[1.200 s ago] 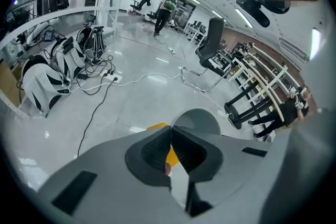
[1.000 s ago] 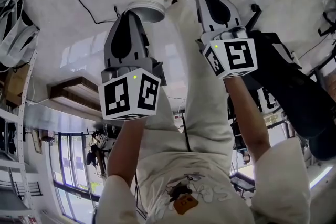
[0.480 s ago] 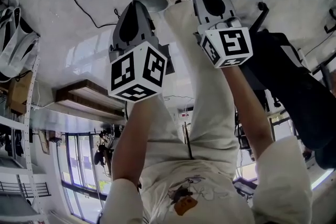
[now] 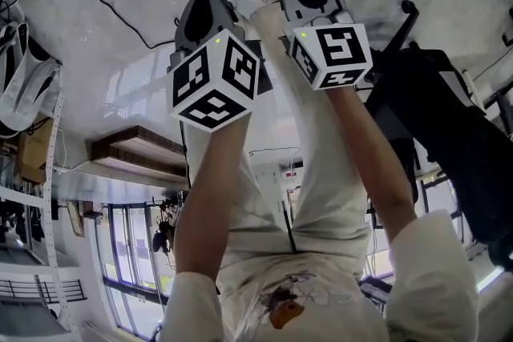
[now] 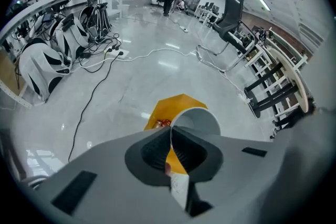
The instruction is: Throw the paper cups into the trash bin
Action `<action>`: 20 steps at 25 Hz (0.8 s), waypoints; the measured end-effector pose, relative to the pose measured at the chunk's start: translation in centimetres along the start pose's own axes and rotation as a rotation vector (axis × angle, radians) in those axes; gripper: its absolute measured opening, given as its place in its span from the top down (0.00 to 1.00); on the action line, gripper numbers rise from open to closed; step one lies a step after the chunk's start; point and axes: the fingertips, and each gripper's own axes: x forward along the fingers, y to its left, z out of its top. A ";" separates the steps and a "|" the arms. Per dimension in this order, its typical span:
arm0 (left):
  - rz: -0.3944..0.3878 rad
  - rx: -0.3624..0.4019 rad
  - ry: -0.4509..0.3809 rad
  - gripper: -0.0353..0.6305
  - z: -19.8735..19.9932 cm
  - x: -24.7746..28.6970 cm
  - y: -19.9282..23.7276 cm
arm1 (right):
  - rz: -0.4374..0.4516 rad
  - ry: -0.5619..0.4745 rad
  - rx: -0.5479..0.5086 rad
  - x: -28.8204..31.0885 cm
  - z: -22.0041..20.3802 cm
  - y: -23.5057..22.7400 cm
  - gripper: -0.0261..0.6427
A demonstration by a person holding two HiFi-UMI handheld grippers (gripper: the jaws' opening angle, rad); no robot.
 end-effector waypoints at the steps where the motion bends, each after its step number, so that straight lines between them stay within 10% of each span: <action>1: 0.006 0.002 0.006 0.92 -0.3 0.7 0.0 | -0.006 0.003 0.011 0.3 -0.3 -0.3 0.95; 20: 0.116 -0.010 0.127 0.92 -2.5 9.7 1.2 | -0.077 0.098 0.059 5.3 -5.2 -2.7 0.95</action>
